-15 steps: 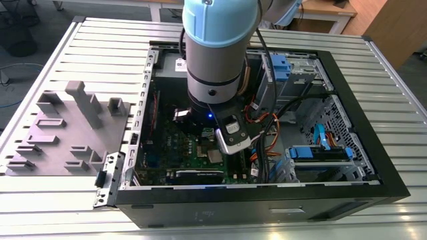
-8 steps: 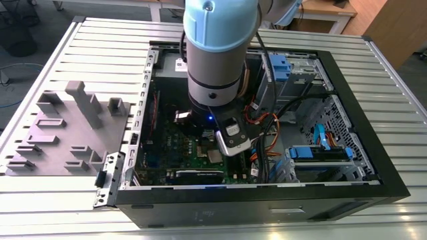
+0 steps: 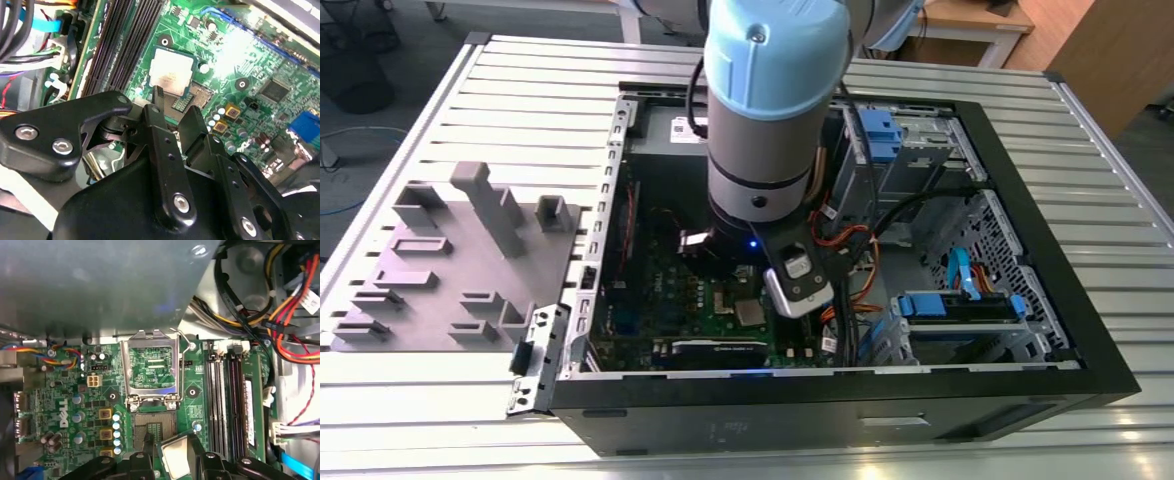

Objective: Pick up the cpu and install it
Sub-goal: 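Place the cpu into insertion slot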

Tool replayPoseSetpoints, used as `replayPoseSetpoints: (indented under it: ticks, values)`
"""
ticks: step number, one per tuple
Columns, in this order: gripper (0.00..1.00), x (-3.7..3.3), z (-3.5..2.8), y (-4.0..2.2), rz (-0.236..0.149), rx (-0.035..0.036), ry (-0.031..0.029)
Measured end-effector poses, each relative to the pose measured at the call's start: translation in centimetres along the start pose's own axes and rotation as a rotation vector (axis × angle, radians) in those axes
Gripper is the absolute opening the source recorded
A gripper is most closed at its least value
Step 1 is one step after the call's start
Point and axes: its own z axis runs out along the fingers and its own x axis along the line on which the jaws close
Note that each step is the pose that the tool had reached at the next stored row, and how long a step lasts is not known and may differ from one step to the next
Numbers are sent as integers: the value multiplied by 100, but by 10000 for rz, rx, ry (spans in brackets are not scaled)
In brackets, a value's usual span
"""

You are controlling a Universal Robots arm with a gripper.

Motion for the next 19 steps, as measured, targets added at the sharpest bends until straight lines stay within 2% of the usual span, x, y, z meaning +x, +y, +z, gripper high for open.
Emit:
replayPoseSetpoints:
  ticks: [3,6,8,15,19]
  values:
    - [39,-3,26,-39,-97,2,9]
    - [39,-6,36,-127,-99,7,22]
    - [39,-14,49,-163,-99,8,44]
    - [39,-107,101,-163,-96,32,100]
    - [39,-110,109,-163,-95,80,120]
